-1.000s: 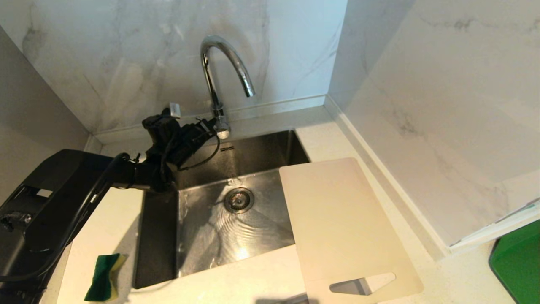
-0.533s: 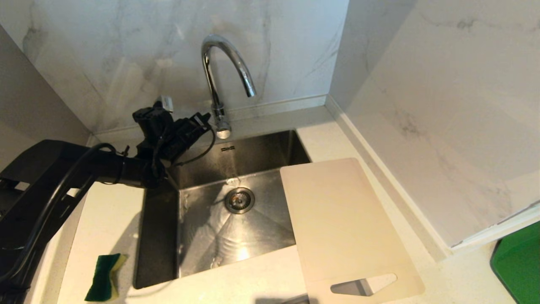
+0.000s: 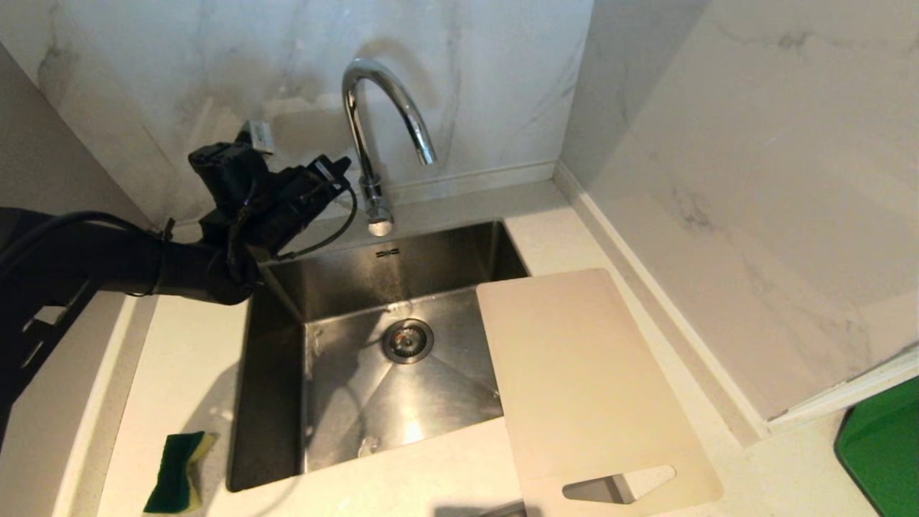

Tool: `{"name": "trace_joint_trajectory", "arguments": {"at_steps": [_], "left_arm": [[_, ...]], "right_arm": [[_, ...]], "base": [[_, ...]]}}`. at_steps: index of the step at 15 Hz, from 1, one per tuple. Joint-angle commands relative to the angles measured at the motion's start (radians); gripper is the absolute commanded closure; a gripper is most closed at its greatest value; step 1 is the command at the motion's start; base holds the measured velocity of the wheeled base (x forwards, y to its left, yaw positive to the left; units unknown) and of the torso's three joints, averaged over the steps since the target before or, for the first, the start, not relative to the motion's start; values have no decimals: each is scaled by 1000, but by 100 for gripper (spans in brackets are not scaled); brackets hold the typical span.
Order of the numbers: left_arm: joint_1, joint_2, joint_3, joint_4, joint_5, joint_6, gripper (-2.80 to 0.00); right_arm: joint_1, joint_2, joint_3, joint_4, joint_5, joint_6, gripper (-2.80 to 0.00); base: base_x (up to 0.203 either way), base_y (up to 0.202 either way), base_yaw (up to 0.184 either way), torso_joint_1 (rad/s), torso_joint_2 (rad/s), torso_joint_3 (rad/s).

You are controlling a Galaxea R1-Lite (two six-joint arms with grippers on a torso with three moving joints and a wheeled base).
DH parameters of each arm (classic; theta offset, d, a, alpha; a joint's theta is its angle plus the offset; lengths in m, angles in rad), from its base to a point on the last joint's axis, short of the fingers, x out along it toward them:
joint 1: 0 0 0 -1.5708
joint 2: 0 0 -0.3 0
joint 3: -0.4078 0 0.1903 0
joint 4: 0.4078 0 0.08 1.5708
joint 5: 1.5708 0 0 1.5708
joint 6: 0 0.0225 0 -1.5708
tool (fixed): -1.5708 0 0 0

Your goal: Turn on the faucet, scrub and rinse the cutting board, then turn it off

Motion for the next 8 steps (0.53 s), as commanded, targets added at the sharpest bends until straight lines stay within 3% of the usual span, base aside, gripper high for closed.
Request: {"name": "trace_joint_trajectory", "arguments": {"at_steps": [1, 2, 3, 7, 8], "left_arm": [[2, -77, 30, 24, 22, 89, 0], [7, -87, 35, 40, 61, 178, 0], [18, -105, 37, 48, 102, 228, 0], [70, -218, 68, 160, 113, 249, 0], [96, -248, 72, 180, 115, 300, 0]], "right_arm": [[0, 0, 0, 0, 0, -1, 0], [0, 0, 1, 0, 0, -1, 0], [0, 0, 0, 0, 0, -1, 0], [0, 0, 2, 0, 0, -1, 0], [0, 0, 0, 0, 0, -1, 0]], "base": [[0, 0, 0, 0, 0, 0], [0, 0, 0, 0, 0, 0], [0, 0, 0, 0, 0, 0], [0, 0, 0, 0, 0, 0], [0, 0, 0, 0, 0, 0]]}}
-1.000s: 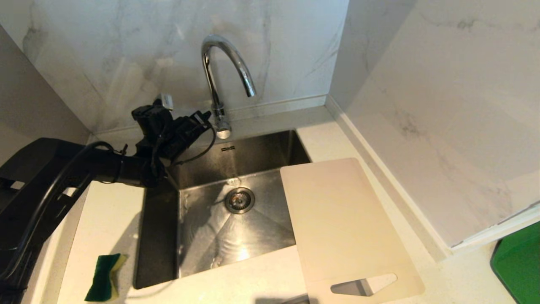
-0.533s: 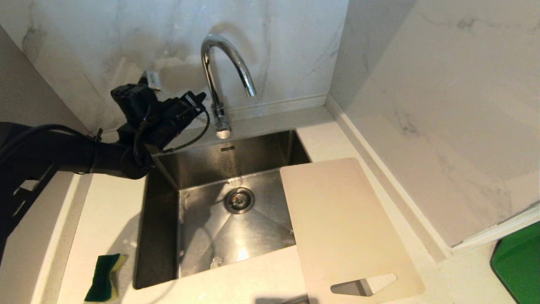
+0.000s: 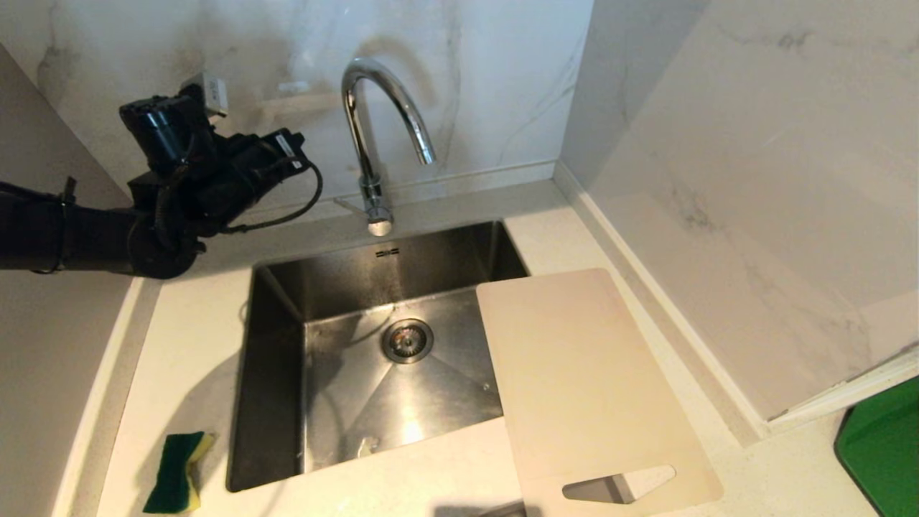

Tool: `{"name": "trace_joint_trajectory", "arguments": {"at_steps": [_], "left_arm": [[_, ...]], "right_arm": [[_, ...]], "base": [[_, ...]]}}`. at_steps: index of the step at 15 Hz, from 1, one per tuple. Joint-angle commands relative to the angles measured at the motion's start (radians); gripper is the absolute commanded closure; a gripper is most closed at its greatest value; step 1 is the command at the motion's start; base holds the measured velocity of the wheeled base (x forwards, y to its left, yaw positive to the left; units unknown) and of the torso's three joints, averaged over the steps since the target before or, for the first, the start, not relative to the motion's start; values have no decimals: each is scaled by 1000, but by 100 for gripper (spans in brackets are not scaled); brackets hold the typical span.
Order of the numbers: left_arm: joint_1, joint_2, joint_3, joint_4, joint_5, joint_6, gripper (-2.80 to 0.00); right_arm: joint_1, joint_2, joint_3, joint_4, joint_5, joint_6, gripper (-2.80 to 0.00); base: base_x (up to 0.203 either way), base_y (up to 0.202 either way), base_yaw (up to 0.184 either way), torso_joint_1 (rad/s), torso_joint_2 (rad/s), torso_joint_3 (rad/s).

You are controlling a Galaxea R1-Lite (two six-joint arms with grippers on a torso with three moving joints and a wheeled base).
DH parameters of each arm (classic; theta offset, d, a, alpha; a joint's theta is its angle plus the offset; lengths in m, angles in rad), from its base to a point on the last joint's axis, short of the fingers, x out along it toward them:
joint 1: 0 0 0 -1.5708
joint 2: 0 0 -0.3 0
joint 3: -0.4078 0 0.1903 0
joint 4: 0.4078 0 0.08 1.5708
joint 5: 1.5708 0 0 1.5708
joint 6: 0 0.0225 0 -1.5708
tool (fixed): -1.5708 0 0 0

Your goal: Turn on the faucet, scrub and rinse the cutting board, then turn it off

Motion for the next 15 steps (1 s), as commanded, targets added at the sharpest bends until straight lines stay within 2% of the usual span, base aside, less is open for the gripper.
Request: {"name": "trace_joint_trajectory", "arguments": {"at_steps": [1, 2, 5, 9, 13, 15], "left_arm": [[59, -103, 17, 24, 4, 92, 0], [76, -129, 42, 27, 9, 114, 0], [110, -242, 175, 62, 1, 127, 0], [167, -383, 188, 342, -110, 146, 0], [231, -502, 188, 524, -121, 272, 0], [240, -568, 205, 608, -121, 339, 0]], "right_arm": [[0, 0, 1, 0, 0, 0, 0], [0, 0, 0, 0, 0, 0, 0], [0, 0, 0, 0, 0, 0, 0], [0, 0, 2, 0, 0, 0, 0], [0, 0, 2, 0, 0, 0, 0], [0, 0, 0, 0, 0, 0, 0]], "base": [[0, 0, 0, 0, 0, 0], [0, 0, 0, 0, 0, 0], [0, 0, 0, 0, 0, 0], [0, 0, 0, 0, 0, 0], [0, 0, 0, 0, 0, 0], [0, 0, 0, 0, 0, 0]]}}
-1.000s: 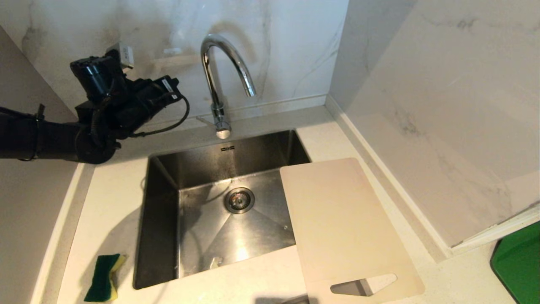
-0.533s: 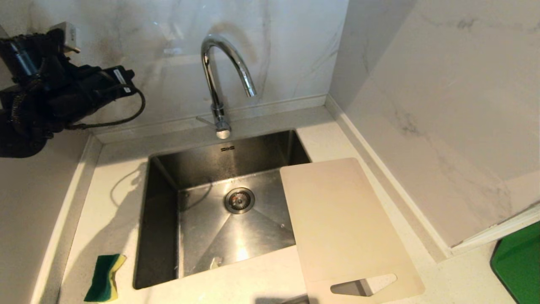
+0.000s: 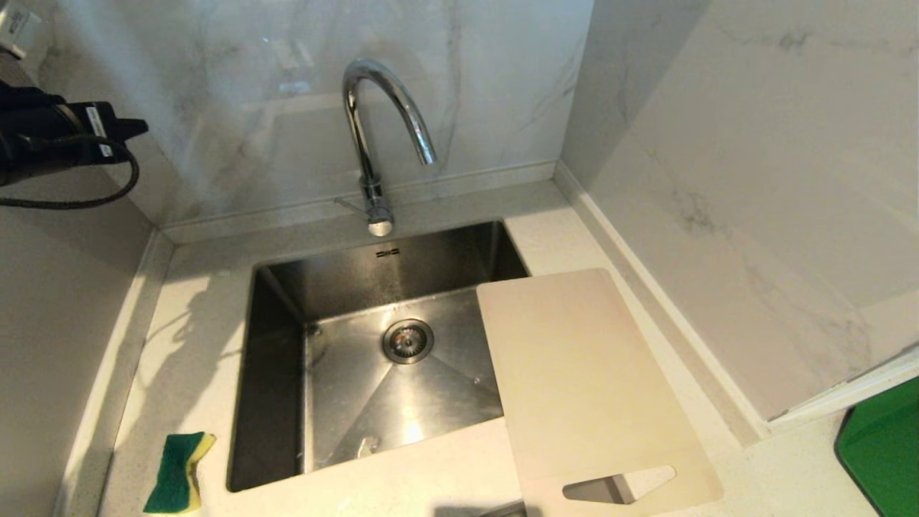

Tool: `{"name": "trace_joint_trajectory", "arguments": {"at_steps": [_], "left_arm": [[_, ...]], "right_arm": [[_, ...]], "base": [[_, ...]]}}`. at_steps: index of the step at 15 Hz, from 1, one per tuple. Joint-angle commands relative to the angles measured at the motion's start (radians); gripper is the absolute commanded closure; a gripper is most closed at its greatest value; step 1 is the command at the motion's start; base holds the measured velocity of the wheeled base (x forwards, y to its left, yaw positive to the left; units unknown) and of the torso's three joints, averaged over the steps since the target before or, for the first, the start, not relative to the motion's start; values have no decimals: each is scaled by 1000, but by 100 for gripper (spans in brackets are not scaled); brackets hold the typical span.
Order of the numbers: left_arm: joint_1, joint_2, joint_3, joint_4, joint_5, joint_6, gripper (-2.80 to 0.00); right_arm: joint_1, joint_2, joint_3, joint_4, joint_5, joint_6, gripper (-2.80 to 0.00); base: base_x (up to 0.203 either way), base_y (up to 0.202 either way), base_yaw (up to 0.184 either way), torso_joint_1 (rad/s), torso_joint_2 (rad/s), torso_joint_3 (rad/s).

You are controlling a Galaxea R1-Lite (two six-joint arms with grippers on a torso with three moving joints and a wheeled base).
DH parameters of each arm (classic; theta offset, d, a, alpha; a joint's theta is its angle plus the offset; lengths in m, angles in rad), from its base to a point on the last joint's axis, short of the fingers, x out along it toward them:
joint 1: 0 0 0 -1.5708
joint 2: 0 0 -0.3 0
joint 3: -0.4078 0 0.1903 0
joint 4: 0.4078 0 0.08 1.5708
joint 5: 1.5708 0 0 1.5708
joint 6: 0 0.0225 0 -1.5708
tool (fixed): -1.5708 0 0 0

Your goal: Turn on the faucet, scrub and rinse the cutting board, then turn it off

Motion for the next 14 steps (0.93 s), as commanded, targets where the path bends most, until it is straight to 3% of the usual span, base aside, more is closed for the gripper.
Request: {"name": "trace_joint_trajectory", "arguments": {"at_steps": [1, 6, 14], "left_arm": [[11, -110, 30, 75, 0, 44, 0], [31, -258, 149, 211, -37, 59, 0], [78, -438, 364, 247, -101, 57, 0]], "right_arm": [[0, 0, 0, 0, 0, 0, 0], [0, 0, 2, 0, 0, 0, 0], [0, 0, 2, 0, 0, 0, 0]], "base": [[0, 0, 0, 0, 0, 0], [0, 0, 0, 0, 0, 0], [0, 0, 0, 0, 0, 0]]}}
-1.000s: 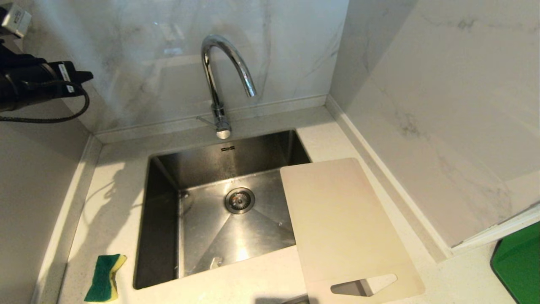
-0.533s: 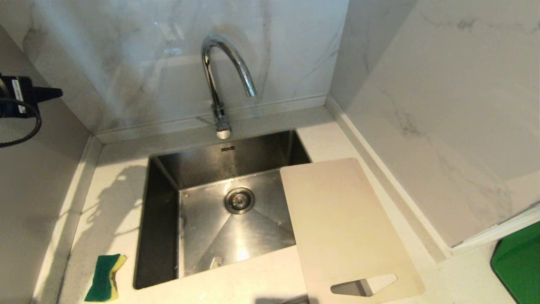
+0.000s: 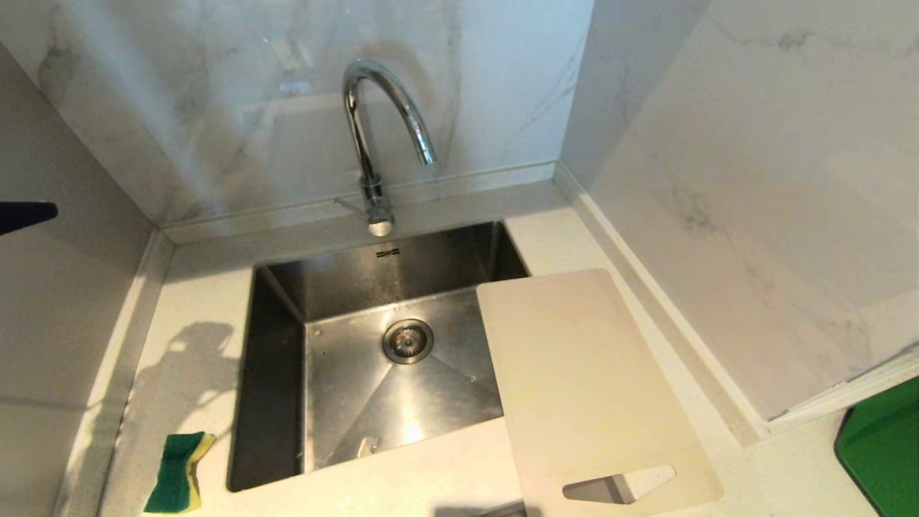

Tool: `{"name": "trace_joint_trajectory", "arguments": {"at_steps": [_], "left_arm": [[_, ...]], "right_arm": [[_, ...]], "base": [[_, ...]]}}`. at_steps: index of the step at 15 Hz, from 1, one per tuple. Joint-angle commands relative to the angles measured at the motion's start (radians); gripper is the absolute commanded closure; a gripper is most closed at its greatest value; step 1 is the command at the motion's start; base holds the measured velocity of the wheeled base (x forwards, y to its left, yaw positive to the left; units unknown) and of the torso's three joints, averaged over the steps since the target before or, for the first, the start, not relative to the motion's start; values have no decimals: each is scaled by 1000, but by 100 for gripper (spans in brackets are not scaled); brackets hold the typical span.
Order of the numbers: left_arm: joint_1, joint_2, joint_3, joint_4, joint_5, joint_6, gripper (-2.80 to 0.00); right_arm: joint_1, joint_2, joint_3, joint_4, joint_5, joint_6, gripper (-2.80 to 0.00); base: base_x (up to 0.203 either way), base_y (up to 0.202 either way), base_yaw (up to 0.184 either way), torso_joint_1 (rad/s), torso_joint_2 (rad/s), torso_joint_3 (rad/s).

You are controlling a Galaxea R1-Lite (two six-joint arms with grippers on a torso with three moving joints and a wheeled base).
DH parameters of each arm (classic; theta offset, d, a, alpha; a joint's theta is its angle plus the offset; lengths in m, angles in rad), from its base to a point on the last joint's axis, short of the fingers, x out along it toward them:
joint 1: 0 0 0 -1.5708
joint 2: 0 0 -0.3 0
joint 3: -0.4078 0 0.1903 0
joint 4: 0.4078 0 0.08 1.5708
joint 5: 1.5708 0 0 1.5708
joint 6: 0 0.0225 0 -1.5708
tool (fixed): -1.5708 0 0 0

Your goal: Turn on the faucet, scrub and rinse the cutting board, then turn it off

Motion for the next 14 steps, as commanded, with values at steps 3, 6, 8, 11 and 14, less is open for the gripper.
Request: {"name": "trace_joint_trajectory", "arguments": {"at_steps": [3, 6, 8, 11, 14], "left_arm": [[4, -106, 120, 35, -24, -4, 0], [14, -160, 211, 43, -57, -9, 0], [26, -188, 263, 43, -86, -9, 0], [29, -225, 351, 33, -99, -9, 0], [38, -231, 505, -87, -102, -9, 0]], "right_arm": [[0, 0, 0, 0, 0, 0, 0], [0, 0, 0, 0, 0, 0, 0], [0, 0, 1, 0, 0, 0, 0], [0, 0, 1, 0, 0, 0, 0], [0, 0, 0, 0, 0, 0, 0]], "base": [[0, 0, 0, 0, 0, 0], [0, 0, 0, 0, 0, 0], [0, 0, 0, 0, 0, 0], [0, 0, 0, 0, 0, 0], [0, 0, 0, 0, 0, 0]]}}
